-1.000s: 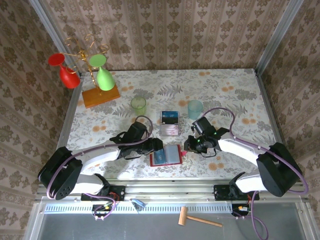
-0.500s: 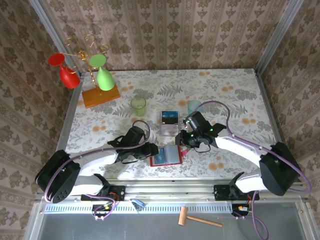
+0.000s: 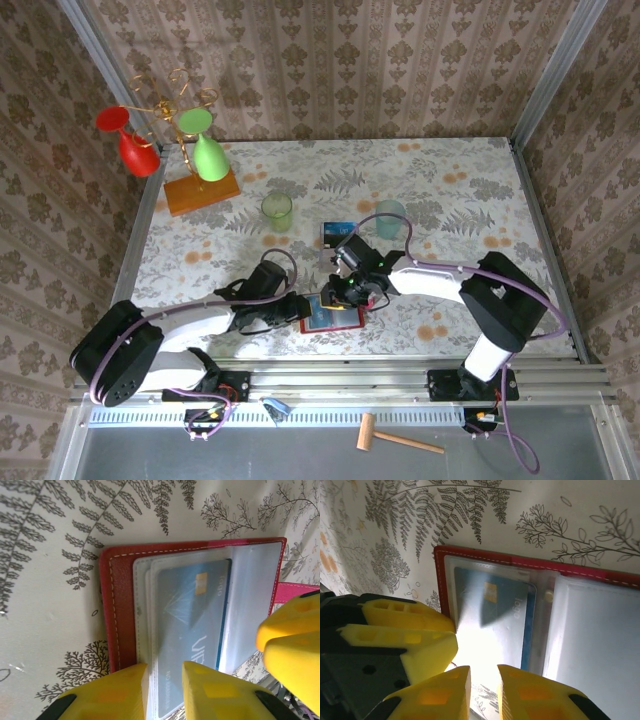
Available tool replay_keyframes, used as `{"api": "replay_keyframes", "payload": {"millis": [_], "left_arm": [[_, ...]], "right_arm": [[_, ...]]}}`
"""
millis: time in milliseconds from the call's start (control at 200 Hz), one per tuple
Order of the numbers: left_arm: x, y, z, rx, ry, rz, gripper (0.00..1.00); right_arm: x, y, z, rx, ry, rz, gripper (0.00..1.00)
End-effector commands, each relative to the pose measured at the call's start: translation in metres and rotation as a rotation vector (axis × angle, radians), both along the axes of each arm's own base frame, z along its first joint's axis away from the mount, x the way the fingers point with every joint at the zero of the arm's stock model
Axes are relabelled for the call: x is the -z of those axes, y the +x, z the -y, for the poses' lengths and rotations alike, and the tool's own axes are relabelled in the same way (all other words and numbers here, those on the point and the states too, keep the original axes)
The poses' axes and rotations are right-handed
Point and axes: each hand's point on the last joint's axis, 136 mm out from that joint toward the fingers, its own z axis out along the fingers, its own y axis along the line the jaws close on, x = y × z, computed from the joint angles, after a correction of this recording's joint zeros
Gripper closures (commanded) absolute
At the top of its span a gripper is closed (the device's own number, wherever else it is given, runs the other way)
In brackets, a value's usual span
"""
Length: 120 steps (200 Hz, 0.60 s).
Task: Take the credit cards out of the card holder
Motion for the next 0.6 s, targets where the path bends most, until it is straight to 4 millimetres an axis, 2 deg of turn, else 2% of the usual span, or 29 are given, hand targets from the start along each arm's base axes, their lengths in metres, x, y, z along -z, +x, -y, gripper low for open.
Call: {"api": "replay_keyframes", "payload": {"millis": [0,220,595], "left_arm": [[0.008,-0.001,-0.003,-0.013,0.012,-0.005,0.75],[0.015,-0.002,-0.005,-0.014,0.018,-0.015,0.76],[0.02,-0.002,-0.007,-0.01,0.031,-0.023,0.79]], "right_arm": [[-0.003,0.002,-0.014,-0.01,0.035,-0.01,0.8],[0.01,0.0,-0.016,-0.015,0.024,-0.036,0.8],[0.018,0.0,-0.015,-0.017,0.01,-0.044,0.8]]}}
